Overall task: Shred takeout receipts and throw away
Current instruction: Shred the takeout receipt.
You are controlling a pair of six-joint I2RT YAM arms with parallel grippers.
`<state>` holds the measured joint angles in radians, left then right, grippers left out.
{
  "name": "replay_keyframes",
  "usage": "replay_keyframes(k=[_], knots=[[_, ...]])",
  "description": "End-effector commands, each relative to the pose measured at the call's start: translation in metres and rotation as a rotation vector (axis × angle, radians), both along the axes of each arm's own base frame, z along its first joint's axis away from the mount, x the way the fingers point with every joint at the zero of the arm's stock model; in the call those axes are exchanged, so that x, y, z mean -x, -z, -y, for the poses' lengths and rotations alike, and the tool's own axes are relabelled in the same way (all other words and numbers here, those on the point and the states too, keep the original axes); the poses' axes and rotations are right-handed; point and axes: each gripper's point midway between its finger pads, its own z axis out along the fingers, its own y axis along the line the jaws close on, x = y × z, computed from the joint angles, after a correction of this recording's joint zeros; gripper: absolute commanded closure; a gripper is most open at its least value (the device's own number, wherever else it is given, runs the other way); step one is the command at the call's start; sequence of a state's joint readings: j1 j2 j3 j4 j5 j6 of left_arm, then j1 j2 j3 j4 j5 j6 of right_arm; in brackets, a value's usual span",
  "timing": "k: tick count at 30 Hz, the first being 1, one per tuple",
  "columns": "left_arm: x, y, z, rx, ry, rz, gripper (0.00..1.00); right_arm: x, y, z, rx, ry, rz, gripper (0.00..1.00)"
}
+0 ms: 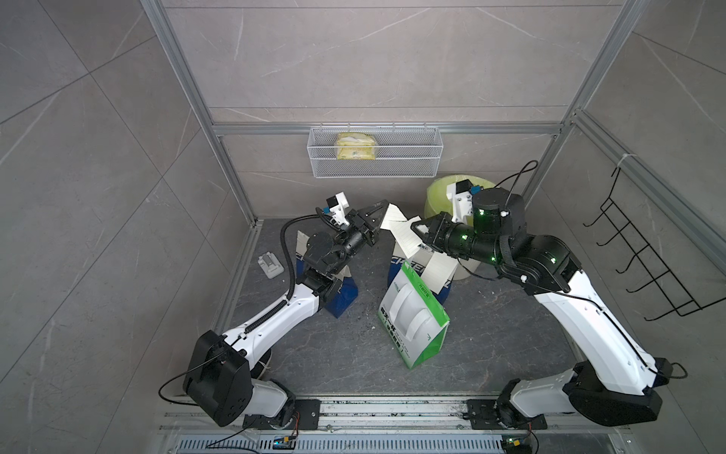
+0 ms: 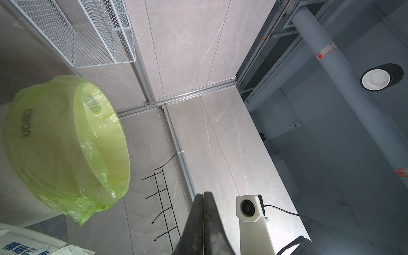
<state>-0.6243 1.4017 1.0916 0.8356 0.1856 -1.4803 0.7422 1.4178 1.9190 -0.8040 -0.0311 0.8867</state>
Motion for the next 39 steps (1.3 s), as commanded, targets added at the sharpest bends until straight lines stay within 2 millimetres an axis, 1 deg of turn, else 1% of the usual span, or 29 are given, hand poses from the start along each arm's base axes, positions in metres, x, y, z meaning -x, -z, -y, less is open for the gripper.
replay_keyframes(k=[1, 9, 12, 16, 17, 20, 27, 33, 37, 39], knots=[[0.009, -0.017, -0.001, 0.013, 0.004, 0.074, 0.94, 0.000, -0.013, -0.008, -0.038, -0.030, 0.023, 1.00], [0.009, -0.015, 0.001, 0.005, 0.005, 0.074, 0.94, -0.001, -0.014, -0.012, -0.049, -0.039, 0.019, 1.00], [0.009, -0.014, 0.001, 0.003, 0.004, 0.074, 0.94, 0.000, -0.018, -0.011, -0.061, -0.037, 0.030, 1.00], [0.008, -0.013, 0.003, 0.002, 0.011, 0.071, 0.94, 0.000, -0.025, -0.016, -0.104, -0.054, 0.048, 1.00], [0.009, -0.013, 0.004, 0.004, 0.014, 0.069, 0.94, 0.000, -0.024, -0.017, -0.103, -0.055, 0.046, 1.00], [0.010, -0.015, 0.004, 0.009, 0.018, 0.073, 0.94, -0.004, -0.020, -0.018, -0.088, -0.051, 0.047, 1.00], [0.016, -0.023, 0.005, 0.048, 0.046, 0.073, 0.94, -0.010, -0.017, -0.026, -0.092, -0.074, 0.094, 1.00], [0.020, -0.032, 0.005, 0.095, 0.071, 0.077, 0.94, -0.014, -0.010, -0.030, -0.077, -0.091, 0.085, 1.00], [0.020, -0.031, 0.006, 0.109, 0.079, 0.066, 0.94, -0.011, -0.016, -0.032, -0.127, -0.140, 0.128, 1.00], [0.020, -0.032, 0.006, 0.113, 0.079, 0.070, 0.96, -0.009, -0.019, -0.028, -0.134, -0.156, 0.164, 1.00]])
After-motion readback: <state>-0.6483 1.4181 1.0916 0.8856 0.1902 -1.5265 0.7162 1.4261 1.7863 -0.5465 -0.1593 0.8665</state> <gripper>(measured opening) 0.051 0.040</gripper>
